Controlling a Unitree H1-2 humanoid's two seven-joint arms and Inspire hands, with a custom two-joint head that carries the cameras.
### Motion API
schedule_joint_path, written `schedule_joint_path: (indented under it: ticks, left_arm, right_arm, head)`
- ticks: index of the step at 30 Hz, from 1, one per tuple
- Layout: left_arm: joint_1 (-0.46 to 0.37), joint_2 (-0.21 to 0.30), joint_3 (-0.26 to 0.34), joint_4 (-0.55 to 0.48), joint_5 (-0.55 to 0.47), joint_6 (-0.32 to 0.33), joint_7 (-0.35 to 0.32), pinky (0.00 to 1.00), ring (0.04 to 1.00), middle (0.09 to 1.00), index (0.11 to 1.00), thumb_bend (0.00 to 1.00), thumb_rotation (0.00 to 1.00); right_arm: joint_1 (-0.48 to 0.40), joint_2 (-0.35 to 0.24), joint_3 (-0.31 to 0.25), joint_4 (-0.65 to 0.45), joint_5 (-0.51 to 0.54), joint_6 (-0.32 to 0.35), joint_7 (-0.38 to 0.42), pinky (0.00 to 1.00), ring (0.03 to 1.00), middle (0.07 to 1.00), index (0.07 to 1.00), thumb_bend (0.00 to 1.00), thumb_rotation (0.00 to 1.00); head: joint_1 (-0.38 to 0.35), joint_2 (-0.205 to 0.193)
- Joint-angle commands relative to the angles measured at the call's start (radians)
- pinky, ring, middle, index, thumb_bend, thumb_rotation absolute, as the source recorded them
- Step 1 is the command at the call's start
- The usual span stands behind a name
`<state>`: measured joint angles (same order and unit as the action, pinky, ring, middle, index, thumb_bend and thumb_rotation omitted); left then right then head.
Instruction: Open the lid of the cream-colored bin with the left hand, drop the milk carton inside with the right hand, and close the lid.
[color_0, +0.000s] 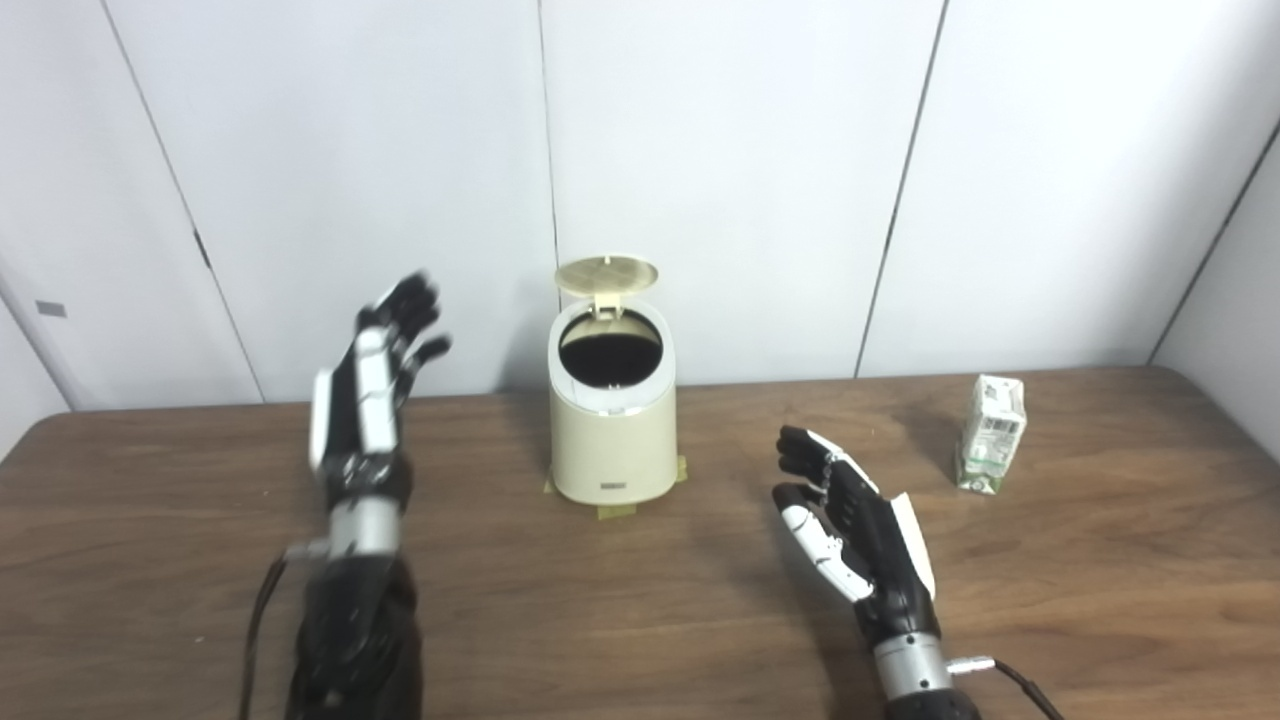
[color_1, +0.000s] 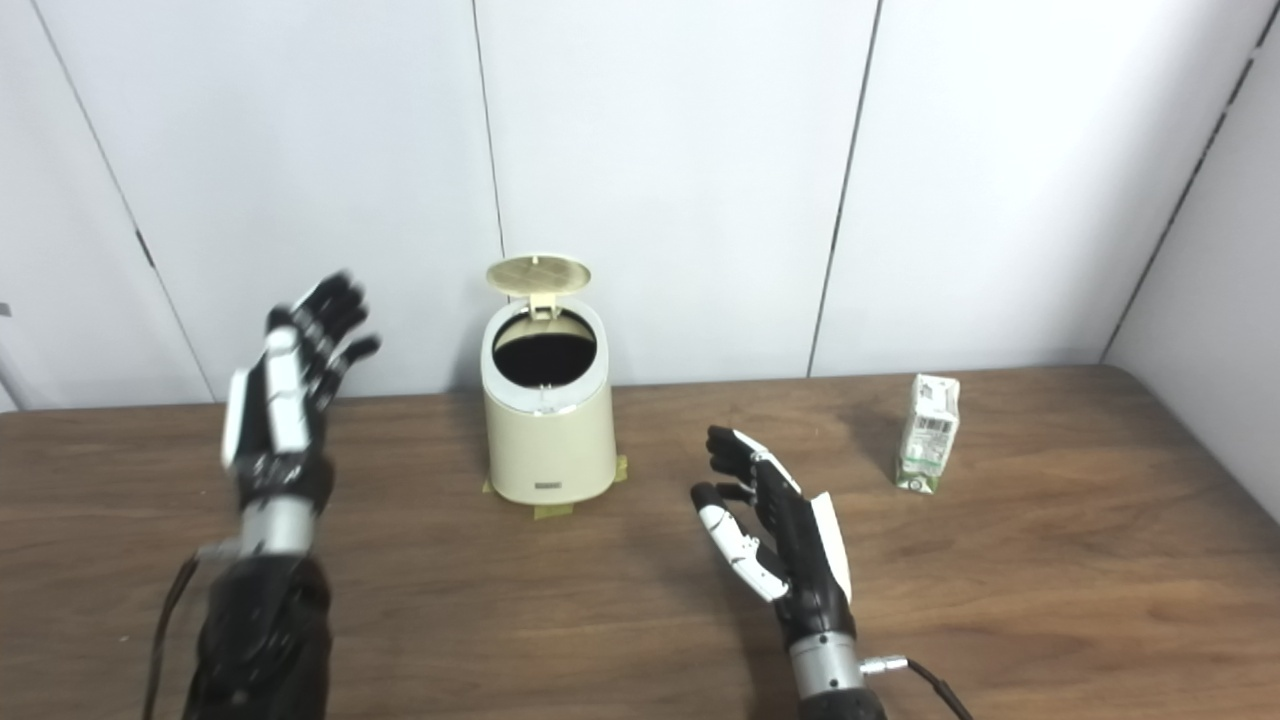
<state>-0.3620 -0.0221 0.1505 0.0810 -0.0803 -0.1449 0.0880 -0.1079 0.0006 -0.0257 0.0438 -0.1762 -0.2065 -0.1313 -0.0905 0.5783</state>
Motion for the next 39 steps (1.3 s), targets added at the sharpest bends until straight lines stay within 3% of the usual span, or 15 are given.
schedule_joint_path:
  ticks: [1, 3, 5, 8, 13, 15, 20, 21, 24, 27, 31, 35, 39]
  left_arm:
    - [-0.001, 0.009, -0.003, -0.071, -0.025, -0.047, -0.018, 0.71, 0.803, 0.802, 0.766, 0.21, 0.81]
    - [0.052, 0.022, -0.005, -0.117, -0.032, -0.034, -0.030, 0.71, 0.796, 0.798, 0.761, 0.23, 0.81]
    - [0.099, 0.036, -0.007, -0.153, -0.049, -0.017, -0.047, 0.71, 0.797, 0.801, 0.767, 0.23, 0.85]
    - [0.169, 0.056, -0.019, -0.196, -0.140, 0.047, -0.103, 0.75, 0.827, 0.834, 0.793, 0.24, 0.83]
    - [0.249, 0.078, -0.043, -0.228, -0.189, 0.097, -0.145, 0.80, 0.861, 0.869, 0.836, 0.23, 0.87]
    - [0.270, 0.084, -0.045, -0.228, -0.190, 0.091, -0.155, 0.82, 0.868, 0.875, 0.843, 0.24, 0.87]
    - [0.309, 0.103, -0.038, -0.232, -0.206, 0.093, -0.183, 0.84, 0.889, 0.894, 0.863, 0.23, 0.90]
    - [0.317, 0.107, -0.036, -0.236, -0.208, 0.098, -0.187, 0.84, 0.890, 0.894, 0.864, 0.23, 0.91]
    - [0.336, 0.120, -0.031, -0.245, -0.217, 0.109, -0.196, 0.84, 0.900, 0.901, 0.871, 0.21, 0.91]
    - [0.345, 0.122, -0.024, -0.248, -0.221, 0.122, -0.191, 0.85, 0.895, 0.897, 0.862, 0.20, 0.91]
    - [0.339, 0.110, -0.019, -0.247, -0.231, 0.137, -0.184, 0.83, 0.889, 0.893, 0.863, 0.20, 0.89]
    - [0.338, 0.113, -0.020, -0.243, -0.234, 0.137, -0.194, 0.81, 0.881, 0.888, 0.859, 0.19, 0.87]
    - [0.335, 0.128, -0.011, -0.234, -0.247, 0.137, -0.204, 0.84, 0.897, 0.911, 0.881, 0.20, 0.91]
  right_arm:
    - [-0.031, -0.016, -0.024, -0.031, 0.029, -0.069, -0.018, 0.73, 0.791, 0.792, 0.769, 0.22, 0.55]
    - [-0.050, -0.041, -0.043, -0.034, 0.063, -0.101, -0.004, 0.72, 0.784, 0.784, 0.755, 0.22, 0.55]
    - [-0.071, -0.073, -0.063, -0.029, 0.097, -0.118, 0.012, 0.72, 0.780, 0.780, 0.756, 0.27, 0.64]
    - [-0.114, -0.128, -0.098, -0.028, 0.111, -0.135, 0.018, 0.68, 0.747, 0.756, 0.751, 0.33, 0.60]
    - [-0.168, -0.196, -0.134, -0.118, 0.125, -0.058, 0.026, 0.55, 0.631, 0.674, 0.681, 0.51, 0.42]
    - [-0.185, -0.235, -0.148, -0.132, 0.125, -0.028, 0.034, 0.57, 0.661, 0.696, 0.695, 0.66, 0.47]
    - [-0.225, -0.321, -0.175, -0.182, 0.142, 0.055, 0.079, 0.55, 0.713, 0.754, 0.750, 0.85, 0.52]
    - [-0.235, -0.343, -0.181, -0.186, 0.137, 0.076, 0.088, 0.55, 0.717, 0.759, 0.756, 0.86, 0.53]
    - [-0.258, -0.393, -0.202, -0.177, 0.154, 0.126, 0.111, 0.67, 0.774, 0.794, 0.791, 0.90, 0.52]
    - [-0.273, -0.441, -0.225, -0.139, 0.190, 0.148, 0.134, 0.73, 0.836, 0.842, 0.834, 0.93, 0.46]
    - [-0.261, -0.476, -0.242, -0.063, 0.198, 0.111, 0.143, 0.75, 0.839, 0.861, 0.858, 0.84, 0.37]
    - [-0.243, -0.495, -0.245, -0.004, 0.199, 0.080, 0.159, 0.80, 0.875, 0.895, 0.894, 0.84, 0.26]
    - [-0.236, -0.505, -0.249, 0.060, 0.196, 0.035, 0.165, 0.85, 0.906, 0.923, 0.923, 0.81, 0.19]
  head:
    - [-0.004, 0.002]
    - [-0.007, 0.000]
    - [-0.009, -0.003]
    - [-0.016, -0.007]
    - [-0.027, -0.009]
    - [-0.030, -0.008]
    - [-0.045, -0.005]
    - [-0.053, -0.004]
    - [-0.073, -0.001]
    - [-0.087, 0.000]
    - [-0.098, 0.001]
    - [-0.111, 0.005]
    - [-0.142, 0.012]
